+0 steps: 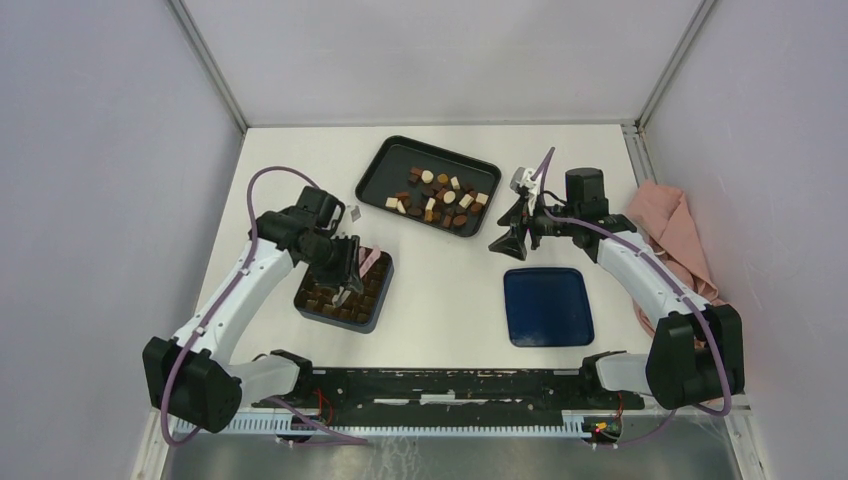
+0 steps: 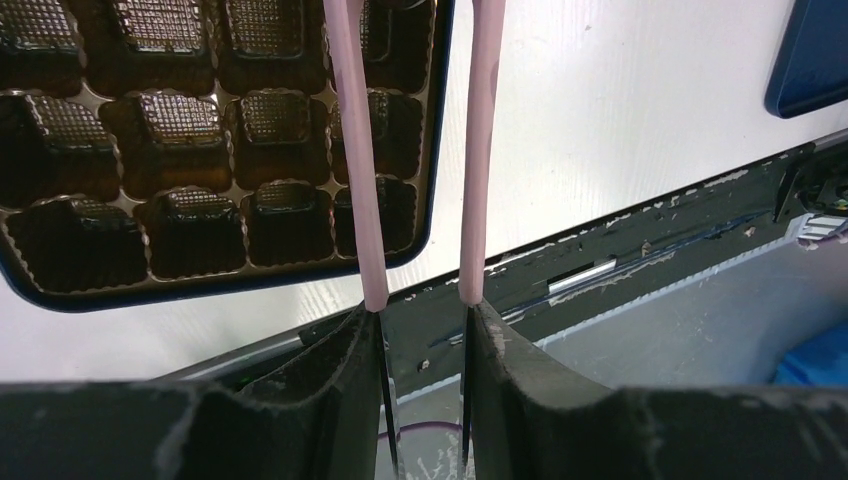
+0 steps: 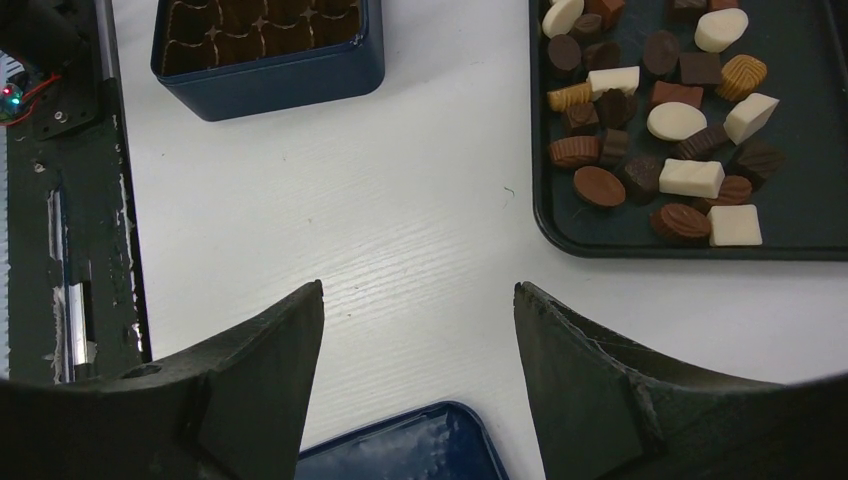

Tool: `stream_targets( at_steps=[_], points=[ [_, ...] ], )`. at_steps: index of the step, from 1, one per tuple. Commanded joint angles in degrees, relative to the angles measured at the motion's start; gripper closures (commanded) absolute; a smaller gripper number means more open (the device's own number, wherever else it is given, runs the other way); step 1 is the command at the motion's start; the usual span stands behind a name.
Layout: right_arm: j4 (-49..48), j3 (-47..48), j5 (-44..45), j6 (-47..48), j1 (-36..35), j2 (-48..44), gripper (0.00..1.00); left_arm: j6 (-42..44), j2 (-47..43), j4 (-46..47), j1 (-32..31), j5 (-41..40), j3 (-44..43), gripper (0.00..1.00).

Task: Pack the chocolate
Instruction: Place the fake chocolate in the packing box.

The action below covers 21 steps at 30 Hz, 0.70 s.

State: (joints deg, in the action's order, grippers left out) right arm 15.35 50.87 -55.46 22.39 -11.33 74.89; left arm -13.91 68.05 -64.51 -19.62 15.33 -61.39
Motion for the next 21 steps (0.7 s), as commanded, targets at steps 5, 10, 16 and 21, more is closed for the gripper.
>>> stream_targets(
  at_steps=[5, 10, 16, 21],
  points=[
    [-1.2, 1.9, -0.5, 0.7, -0.4, 0.2, 0.25, -2.1, 1.4, 5.2, 0.0, 3.9, 1.9, 0.9],
    [-1.2, 1.9, -0.4, 0.7, -0.4, 0.4, 0.25, -1.9, 2.8, 6.6, -0.2, 4.2, 2.8, 0.86],
    [-1.1, 2.0, -0.3, 0.9, -0.3, 0.5, 0.25, -1.6, 3.9, 6.7, -0.4, 1.9, 3.7, 0.84],
    [-1.1, 2.0, -0.5, 0.8, -0.4, 0.6, 0.25, -1.4, 4.4, 6.9, -0.3, 1.3, 4.6, 0.77]
  ],
)
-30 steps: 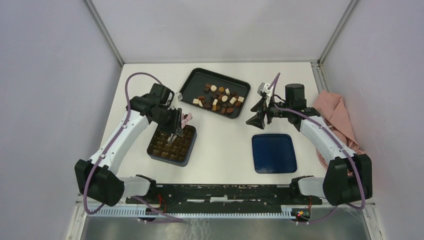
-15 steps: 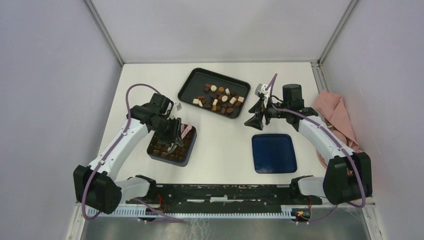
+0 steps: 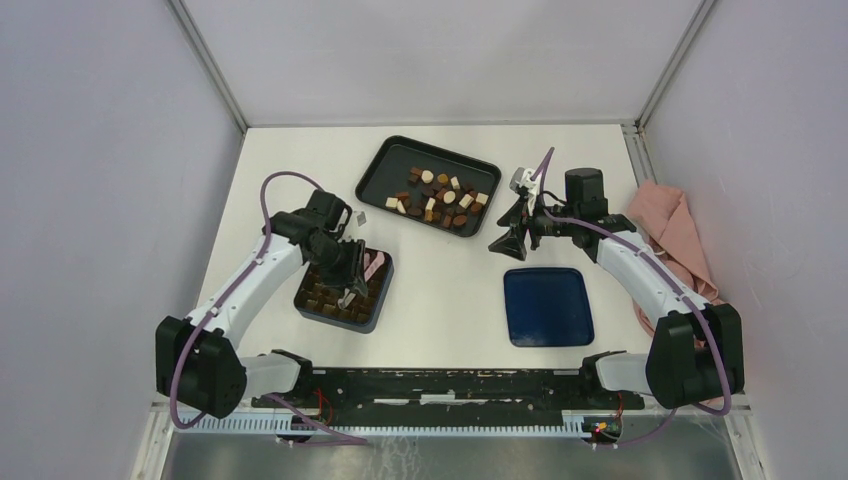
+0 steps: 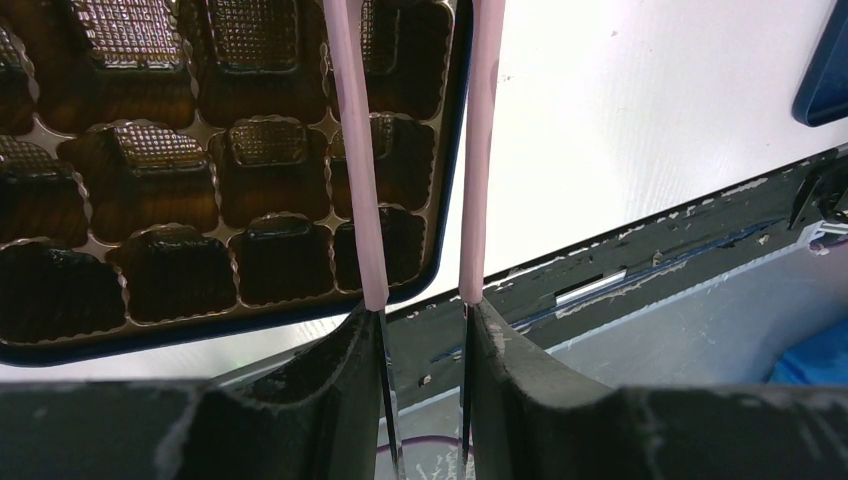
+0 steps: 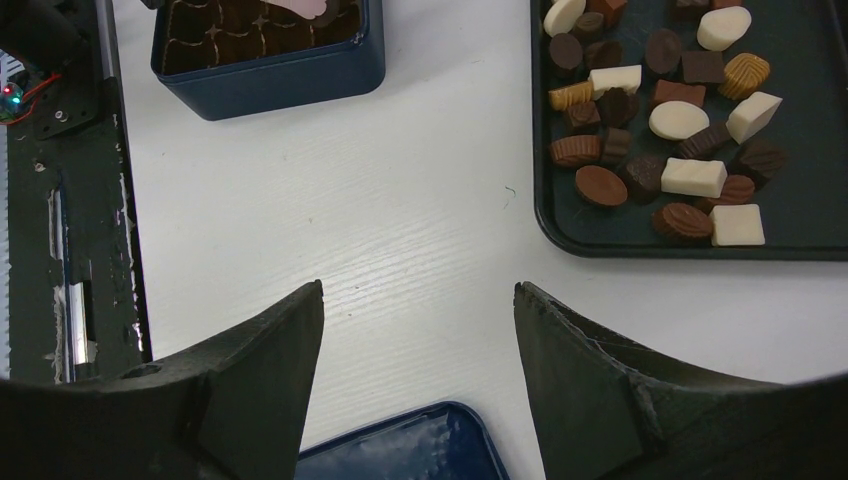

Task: Pack the chocolate
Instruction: Place the fake chocolate in the packing box.

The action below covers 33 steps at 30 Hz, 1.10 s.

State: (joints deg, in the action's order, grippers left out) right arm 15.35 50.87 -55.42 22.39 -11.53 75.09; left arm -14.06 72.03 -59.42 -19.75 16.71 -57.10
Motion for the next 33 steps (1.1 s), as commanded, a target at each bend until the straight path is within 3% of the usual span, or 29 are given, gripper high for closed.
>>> stream_targets(
  at_steps=[1, 16, 33],
  points=[
    [-1.1, 2.0, -0.6, 0.8, -0.2, 0.3, 0.25, -1.3, 0.6, 1.9, -0.2, -0.1, 0.4, 0.76],
    [-0.9, 2.0, -0.6, 0.9, -0.1, 0.3, 0.25, -0.9, 1.8, 2.4, -0.3, -1.1, -0.2, 0.62],
    [-0.9, 2.0, -0.7, 1.0, -0.1, 0.5, 0.25, -0.7, 1.3, 1.5, -0.5, -1.1, -1.6, 0.6]
  ],
)
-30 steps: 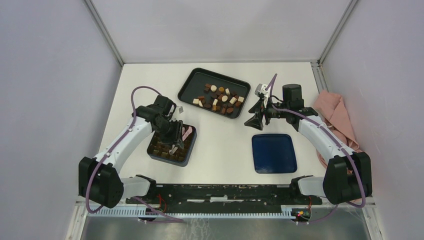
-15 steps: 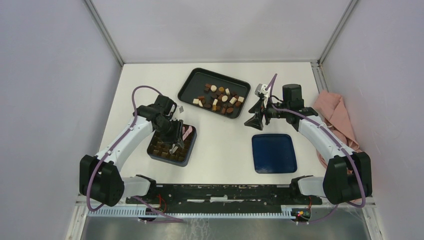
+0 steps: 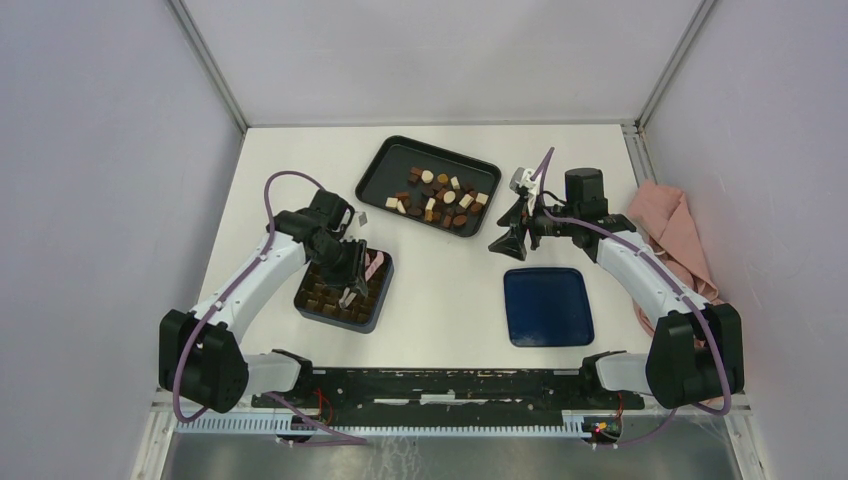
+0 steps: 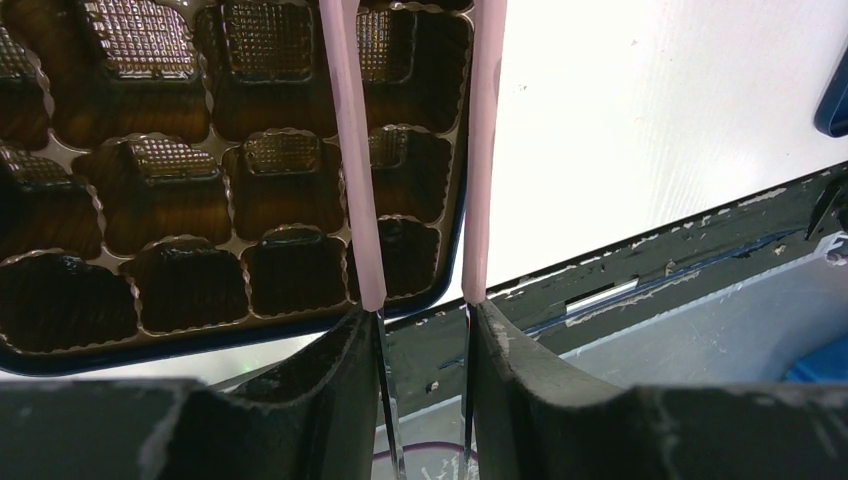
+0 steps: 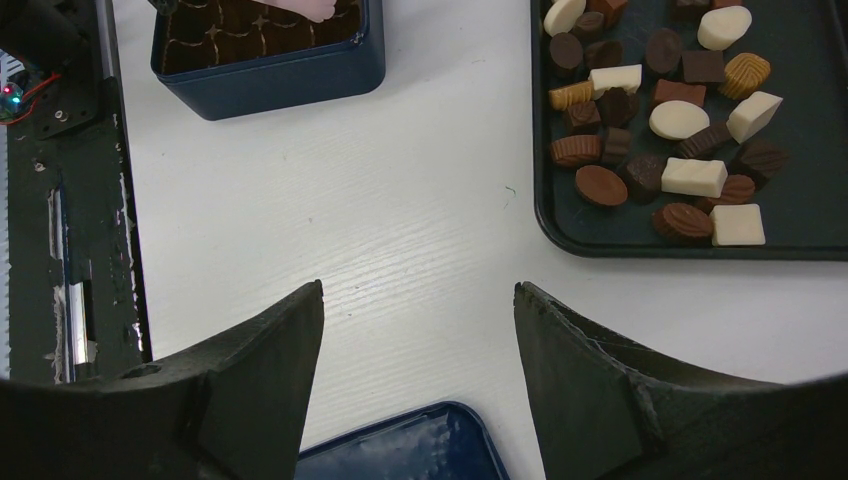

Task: Pack the chocolate
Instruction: Place the fake chocolate in the packing box.

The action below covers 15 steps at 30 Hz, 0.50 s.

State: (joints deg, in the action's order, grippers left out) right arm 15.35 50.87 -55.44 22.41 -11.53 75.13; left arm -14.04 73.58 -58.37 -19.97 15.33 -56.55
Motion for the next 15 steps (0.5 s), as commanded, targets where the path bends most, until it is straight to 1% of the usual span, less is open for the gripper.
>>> stream_targets(
  at_steps=[1, 5, 11, 14, 15],
  points=[
    [-0.8, 2.0, -0.7, 1.0, -0.1, 0.5, 0.25, -0.8, -0.3, 0.4, -0.3, 0.1, -2.3, 0.61],
    [-0.8, 2.0, -0.9, 1.1, -0.2, 0.5, 0.25, -1.5, -1.4, 0.4, -0.3, 0.6, -3.7, 0.67],
    [-0.7, 2.0, -1.0, 1.1, -0.2, 0.5, 0.25, -2.0, -3.2, -0.3, -0.3, 2.8, -5.2, 0.73],
    [-0.8, 2.0, -1.4, 1.3, -0.3, 0.5, 0.25, -2.3, -4.2, -0.3, -0.3, 2.8, -5.6, 0.8],
    [-0.7, 1.9, -1.7, 1.5, -0.5, 0.6, 0.25, -2.5, -4.6, -0.1, -0.3, 2.8, -5.9, 0.8]
  ],
)
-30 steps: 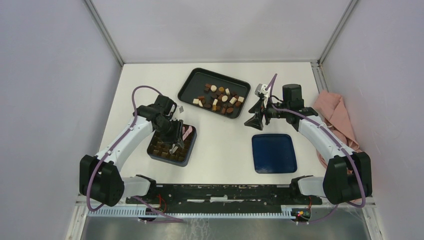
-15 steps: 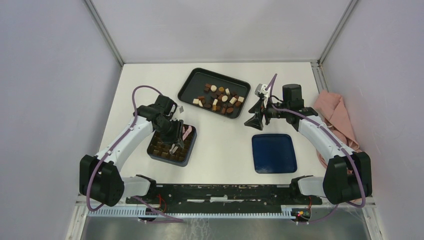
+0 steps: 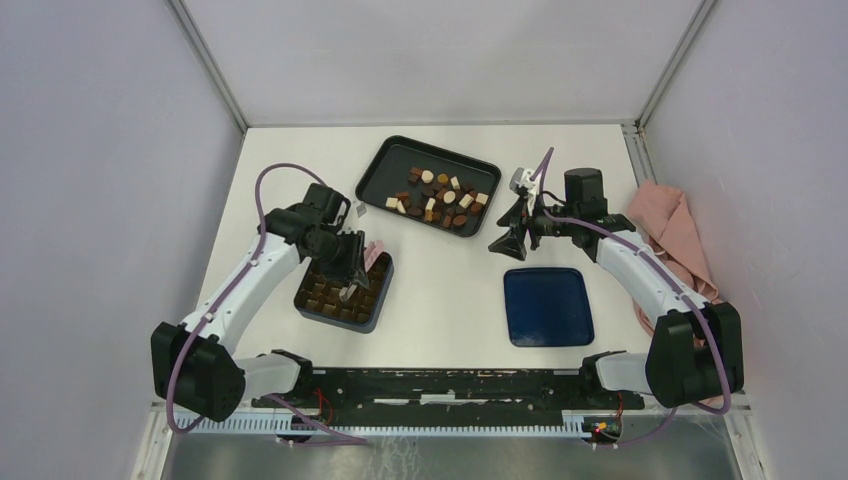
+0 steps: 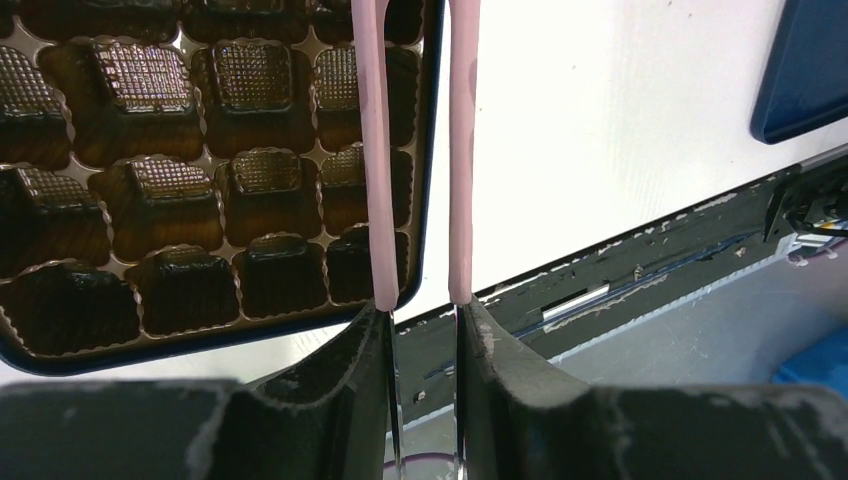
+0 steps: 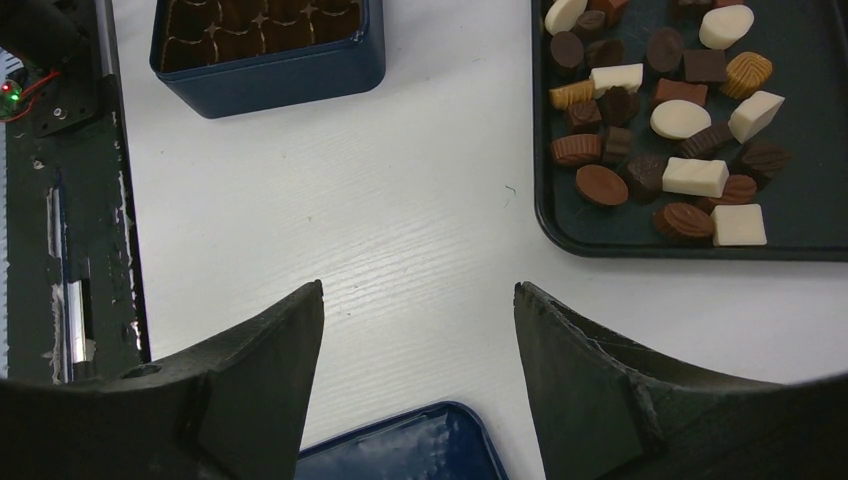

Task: Pack the chocolate
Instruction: Place the fake chocolate in the packing box, then move the packing box to the center of the board.

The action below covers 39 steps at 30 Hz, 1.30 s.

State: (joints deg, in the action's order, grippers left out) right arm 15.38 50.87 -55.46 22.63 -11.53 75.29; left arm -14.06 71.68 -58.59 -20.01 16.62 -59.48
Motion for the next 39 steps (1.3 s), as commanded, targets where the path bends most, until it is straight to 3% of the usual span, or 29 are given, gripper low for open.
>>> stream_targets(
  at_steps=[1, 5, 10, 13, 18, 22, 28, 32, 39],
  points=[
    [-0.4, 1.9, -2.0, 1.9, -0.9, 0.4, 0.25, -2.6, -3.0, 0.4, -0.3, 1.5, -3.4, 0.81],
    [2.0, 1.5, -4.9, 7.6, -3.8, 0.6, 0.26, -3.9, -4.2, 3.9, -0.3, 1.6, -5.4, 0.82],
    [5.0, -2.8, -11.3, 24.2, -9.9, -1.2, 0.25, -6.1, -4.8, 11.6, -0.3, 2.9, -6.0, 0.82],
    [9.7, -5.0, -12.5, 41.3, -14.2, -2.7, 0.23, -6.3, -4.2, 14.2, -0.2, 2.6, -6.8, 0.82],
    [27.7, 0.4, -10.3, 75.7, -22.6, 1.7, 0.13, -4.8, -1.7, 15.3, -0.2, 1.3, -9.5, 0.81],
    [24.1, 7.4, 1.3, 75.5, -32.8, 7.4, 0.17, -3.0, 0.3, 14.0, -0.3, -4.1, -11.4, 0.81],
    [21.3, 19.4, 17.7, 70.6, -46.0, 18.6, 0.41, -1.8, -0.3, 13.1, -0.1, -6.8, -12.4, 0.81],
    [19.2, 24.8, 25.7, 68.5, -51.0, 23.7, 0.45, -2.0, -1.5, 12.7, -0.1, -8.5, -11.2, 0.81],
    [17.3, 30.8, 31.5, 69.1, -53.4, 31.3, 0.46, -2.5, -3.9, 12.0, -0.1, -9.3, -10.4, 0.81]
  ],
)
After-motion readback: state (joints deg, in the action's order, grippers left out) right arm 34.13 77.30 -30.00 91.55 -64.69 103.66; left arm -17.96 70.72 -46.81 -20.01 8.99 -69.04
